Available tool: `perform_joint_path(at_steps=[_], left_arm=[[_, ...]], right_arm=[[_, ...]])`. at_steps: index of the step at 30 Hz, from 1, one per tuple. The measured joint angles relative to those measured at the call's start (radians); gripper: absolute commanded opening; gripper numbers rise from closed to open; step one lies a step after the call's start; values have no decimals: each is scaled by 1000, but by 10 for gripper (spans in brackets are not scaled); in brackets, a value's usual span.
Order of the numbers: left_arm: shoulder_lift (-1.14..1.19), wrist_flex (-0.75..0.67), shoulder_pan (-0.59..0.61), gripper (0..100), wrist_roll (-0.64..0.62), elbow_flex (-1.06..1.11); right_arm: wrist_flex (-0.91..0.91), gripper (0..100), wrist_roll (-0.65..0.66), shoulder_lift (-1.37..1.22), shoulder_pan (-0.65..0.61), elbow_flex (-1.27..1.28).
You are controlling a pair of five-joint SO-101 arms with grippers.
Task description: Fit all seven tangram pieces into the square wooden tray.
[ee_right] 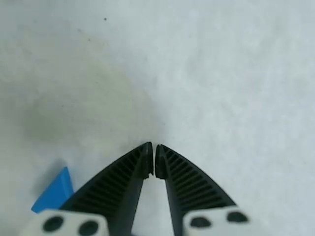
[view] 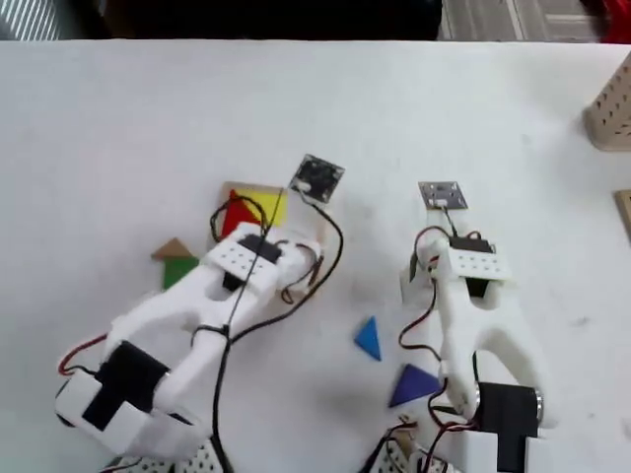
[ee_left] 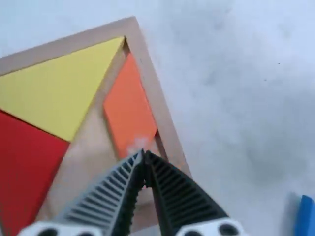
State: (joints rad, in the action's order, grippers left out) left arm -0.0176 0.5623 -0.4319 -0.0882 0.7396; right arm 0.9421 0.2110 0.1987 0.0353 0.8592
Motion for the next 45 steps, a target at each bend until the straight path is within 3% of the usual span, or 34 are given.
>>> perform_joint_path(at_steps=[24, 35, 45], left_arm=[[-2, -9, 12, 22, 48, 48], [-2, -64, 135, 22, 48, 46], [-2, -64, 138, 22, 48, 46]], right_arm=[[0, 24, 0, 0, 0, 0], [0, 24, 0, 0, 0, 0], [0, 24, 0, 0, 0, 0]])
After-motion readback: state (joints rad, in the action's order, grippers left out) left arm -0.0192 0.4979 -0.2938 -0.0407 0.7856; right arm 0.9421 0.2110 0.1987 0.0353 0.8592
